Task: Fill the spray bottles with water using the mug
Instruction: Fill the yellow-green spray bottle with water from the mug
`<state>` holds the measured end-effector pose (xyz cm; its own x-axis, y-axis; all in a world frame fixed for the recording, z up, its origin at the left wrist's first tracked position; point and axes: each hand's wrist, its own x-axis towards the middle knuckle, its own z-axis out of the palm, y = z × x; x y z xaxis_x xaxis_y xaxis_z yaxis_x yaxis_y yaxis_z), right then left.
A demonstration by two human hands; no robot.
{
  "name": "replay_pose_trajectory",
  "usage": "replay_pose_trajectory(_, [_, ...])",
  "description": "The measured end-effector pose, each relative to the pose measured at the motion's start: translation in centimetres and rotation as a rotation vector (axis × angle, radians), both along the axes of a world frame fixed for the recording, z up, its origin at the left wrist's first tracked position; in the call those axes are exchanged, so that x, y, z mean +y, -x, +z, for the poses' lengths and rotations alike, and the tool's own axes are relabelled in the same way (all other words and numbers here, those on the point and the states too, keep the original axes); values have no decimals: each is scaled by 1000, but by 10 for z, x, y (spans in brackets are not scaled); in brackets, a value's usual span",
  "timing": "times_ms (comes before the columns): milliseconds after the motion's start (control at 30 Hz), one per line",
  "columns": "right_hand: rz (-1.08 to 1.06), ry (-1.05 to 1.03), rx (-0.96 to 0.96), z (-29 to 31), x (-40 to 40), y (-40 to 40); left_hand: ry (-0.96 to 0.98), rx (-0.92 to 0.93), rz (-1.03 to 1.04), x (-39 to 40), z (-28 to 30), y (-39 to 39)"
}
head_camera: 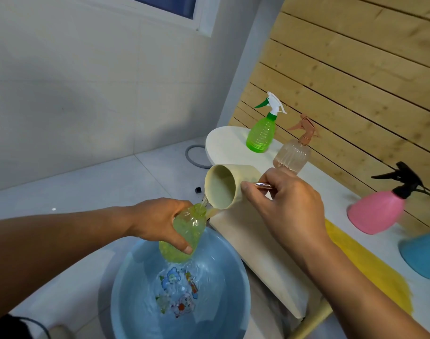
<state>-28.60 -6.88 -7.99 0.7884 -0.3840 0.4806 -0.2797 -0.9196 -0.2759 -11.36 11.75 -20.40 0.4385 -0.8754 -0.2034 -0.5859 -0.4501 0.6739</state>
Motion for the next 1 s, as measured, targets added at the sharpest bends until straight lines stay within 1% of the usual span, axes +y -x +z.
replay_pose_trajectory(300, [47, 119, -33, 1, 6, 3, 5, 3, -8, -1, -1, 0])
replay_pose_trajectory(567, [79, 352, -98, 1, 12, 6, 33, 23, -4, -2, -1, -1])
replay_pose_trajectory(800, [178, 603, -242, -3, 15, 8, 70, 56, 15, -4, -1, -2])
replay_pose_trajectory(1000, [204, 663, -261, -2, 16, 7, 95, 95, 12, -3, -2, -2])
